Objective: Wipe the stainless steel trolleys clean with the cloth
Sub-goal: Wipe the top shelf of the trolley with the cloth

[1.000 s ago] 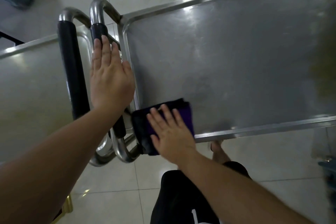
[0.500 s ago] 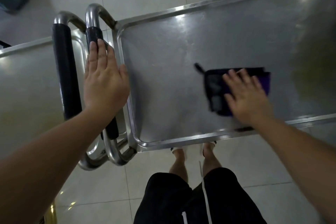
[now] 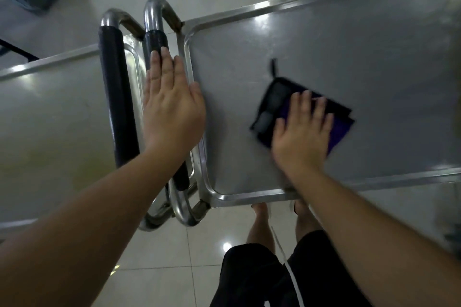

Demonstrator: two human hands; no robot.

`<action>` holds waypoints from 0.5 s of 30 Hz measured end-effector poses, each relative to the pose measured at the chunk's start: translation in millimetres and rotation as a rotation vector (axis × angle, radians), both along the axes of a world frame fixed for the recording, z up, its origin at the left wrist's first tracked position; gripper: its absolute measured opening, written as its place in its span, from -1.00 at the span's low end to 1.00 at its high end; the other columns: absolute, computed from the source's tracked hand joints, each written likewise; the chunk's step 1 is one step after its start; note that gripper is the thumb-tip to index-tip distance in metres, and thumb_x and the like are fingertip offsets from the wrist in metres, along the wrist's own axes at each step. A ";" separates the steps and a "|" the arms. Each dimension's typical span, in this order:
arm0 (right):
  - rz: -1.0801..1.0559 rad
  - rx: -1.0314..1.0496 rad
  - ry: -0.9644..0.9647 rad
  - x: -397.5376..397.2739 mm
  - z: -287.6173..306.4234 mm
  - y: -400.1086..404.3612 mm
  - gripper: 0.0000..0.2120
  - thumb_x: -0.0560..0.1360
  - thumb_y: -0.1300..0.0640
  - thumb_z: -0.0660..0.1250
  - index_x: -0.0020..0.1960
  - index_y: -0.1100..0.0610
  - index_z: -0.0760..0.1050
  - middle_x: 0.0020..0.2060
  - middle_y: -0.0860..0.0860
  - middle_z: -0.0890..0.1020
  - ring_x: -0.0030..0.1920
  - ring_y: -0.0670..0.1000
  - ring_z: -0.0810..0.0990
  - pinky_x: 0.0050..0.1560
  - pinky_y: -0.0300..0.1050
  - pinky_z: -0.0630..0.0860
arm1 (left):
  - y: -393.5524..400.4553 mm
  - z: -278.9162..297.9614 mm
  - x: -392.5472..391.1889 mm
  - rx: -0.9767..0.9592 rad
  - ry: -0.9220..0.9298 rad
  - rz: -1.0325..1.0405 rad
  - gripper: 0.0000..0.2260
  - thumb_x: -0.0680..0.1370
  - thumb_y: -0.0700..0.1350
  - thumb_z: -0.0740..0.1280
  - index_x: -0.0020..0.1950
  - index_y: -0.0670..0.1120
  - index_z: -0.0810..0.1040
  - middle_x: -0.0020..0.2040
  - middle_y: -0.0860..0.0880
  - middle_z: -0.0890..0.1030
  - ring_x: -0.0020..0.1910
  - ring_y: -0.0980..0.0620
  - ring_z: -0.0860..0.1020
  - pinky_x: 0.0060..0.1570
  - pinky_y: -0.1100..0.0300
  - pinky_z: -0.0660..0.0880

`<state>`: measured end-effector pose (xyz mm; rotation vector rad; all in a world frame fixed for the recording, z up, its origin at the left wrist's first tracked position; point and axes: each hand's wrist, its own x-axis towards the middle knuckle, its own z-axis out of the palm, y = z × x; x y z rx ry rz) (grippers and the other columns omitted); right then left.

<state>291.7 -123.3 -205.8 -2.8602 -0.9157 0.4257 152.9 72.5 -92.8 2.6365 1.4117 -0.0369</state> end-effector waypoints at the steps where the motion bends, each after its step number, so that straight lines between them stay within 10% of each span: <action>1: 0.091 0.020 0.007 -28.0 -0.7 11.9 -0.33 0.67 -0.16 0.01 0.70 0.09 0.02 0.69 0.07 0.07 0.67 0.25 -0.01 0.61 0.31 -0.03 | 0.5 0.0 0.2 0.003 -0.002 0.001 -0.41 0.75 0.15 -0.11 0.74 -0.10 -0.01 0.74 -0.03 -0.13 0.69 0.08 -0.24 0.63 0.07 -0.24; 9: 0.933 0.129 0.114 -127.7 -5.4 48.3 -0.40 0.71 -0.23 -0.08 0.65 -0.01 -0.14 0.65 -0.04 -0.12 0.68 0.15 -0.20 0.63 0.23 -0.10 | -0.6 -0.9 -0.2 0.018 0.020 -0.018 -0.38 0.75 0.19 -0.14 0.74 -0.10 -0.08 0.74 -0.05 -0.14 0.69 0.07 -0.26 0.63 0.07 -0.27; 15: 0.847 0.137 0.057 -40.7 -5.9 30.6 -0.38 0.68 -0.22 0.09 0.69 -0.07 0.10 0.67 -0.07 0.12 0.68 0.05 0.00 0.65 0.14 -0.06 | 0.0 -0.5 -2.2 -0.016 0.024 -0.028 -0.37 0.73 0.20 -0.18 0.74 -0.08 -0.12 0.74 -0.02 -0.19 0.67 0.11 -0.32 0.63 0.07 -0.27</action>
